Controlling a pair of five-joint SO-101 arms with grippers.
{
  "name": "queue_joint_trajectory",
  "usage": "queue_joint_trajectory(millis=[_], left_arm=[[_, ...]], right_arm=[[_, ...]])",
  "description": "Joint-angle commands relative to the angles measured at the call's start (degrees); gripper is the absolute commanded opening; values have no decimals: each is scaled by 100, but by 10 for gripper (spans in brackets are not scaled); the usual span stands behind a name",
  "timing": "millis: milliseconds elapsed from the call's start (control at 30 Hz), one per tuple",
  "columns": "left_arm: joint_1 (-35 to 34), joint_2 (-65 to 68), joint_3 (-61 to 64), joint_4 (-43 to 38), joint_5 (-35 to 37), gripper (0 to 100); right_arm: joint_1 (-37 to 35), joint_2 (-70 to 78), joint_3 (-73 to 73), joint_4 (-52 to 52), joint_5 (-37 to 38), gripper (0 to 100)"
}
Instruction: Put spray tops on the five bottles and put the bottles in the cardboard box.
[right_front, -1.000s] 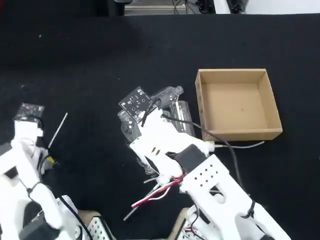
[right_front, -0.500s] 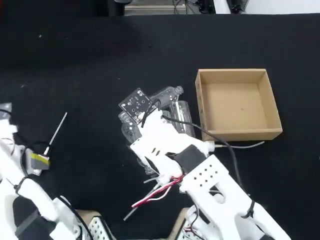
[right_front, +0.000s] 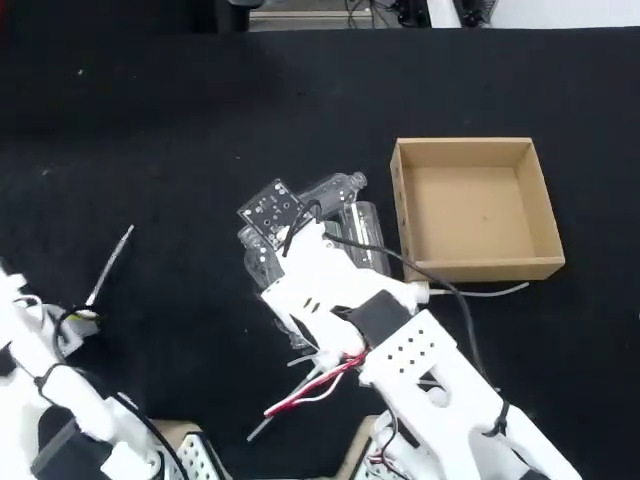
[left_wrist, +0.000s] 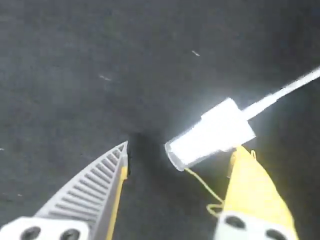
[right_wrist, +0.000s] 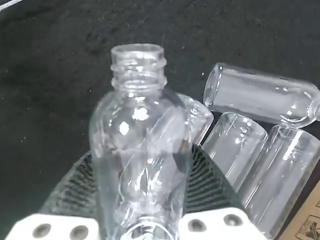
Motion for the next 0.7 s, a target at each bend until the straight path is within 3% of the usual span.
queue_joint_trajectory(millis=[0, 300, 500, 667], left_arm=[[-479, -53, -171, -316, -457, 296], [-910, 9, -813, -396, -1081, 296], [-910, 18, -743, -1231, -1178, 298], [-1024, 18, -673, -1213, -1609, 297]], right_arm=[[-62, 4, -57, -141, -44, 11], [-62, 4, -57, -141, -44, 11], [-62, 4, -57, -141, -44, 11], [-62, 4, -48, -141, -44, 11]])
